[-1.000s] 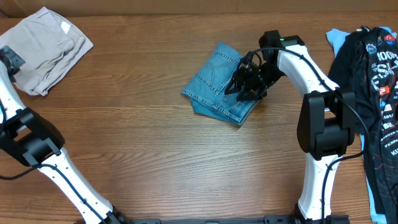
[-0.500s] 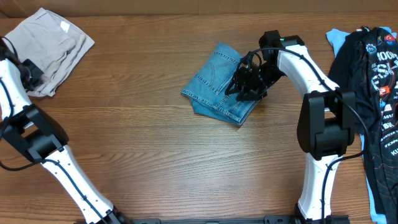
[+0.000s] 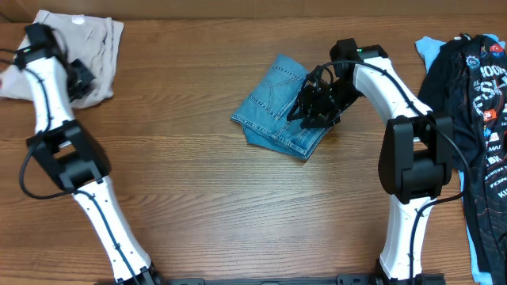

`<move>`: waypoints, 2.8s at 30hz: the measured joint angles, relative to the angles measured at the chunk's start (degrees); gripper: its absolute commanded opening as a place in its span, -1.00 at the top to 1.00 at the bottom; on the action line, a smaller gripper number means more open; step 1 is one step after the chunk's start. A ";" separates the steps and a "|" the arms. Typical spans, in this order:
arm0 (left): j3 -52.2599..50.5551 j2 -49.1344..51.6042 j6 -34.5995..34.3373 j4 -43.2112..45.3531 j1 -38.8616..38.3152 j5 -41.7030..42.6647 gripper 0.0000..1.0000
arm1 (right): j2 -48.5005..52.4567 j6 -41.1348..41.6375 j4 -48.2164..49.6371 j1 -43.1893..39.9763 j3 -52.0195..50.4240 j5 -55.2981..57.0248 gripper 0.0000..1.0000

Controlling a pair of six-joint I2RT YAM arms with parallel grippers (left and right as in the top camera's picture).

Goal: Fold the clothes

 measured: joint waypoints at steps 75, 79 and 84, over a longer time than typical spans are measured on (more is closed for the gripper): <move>13.68 -6.40 24.04 -12.13 -20.48 32.04 -0.99 | -2.10 4.46 -14.05 -7.89 22.64 12.81 -1.00; 11.47 -6.23 24.72 -10.01 -26.40 33.35 -1.00 | -2.10 4.37 -14.99 -9.42 22.64 12.85 -1.00; 9.53 -5.05 24.87 -8.72 -32.04 34.23 -1.00 | -2.10 3.76 -14.97 -9.57 22.64 13.00 -0.99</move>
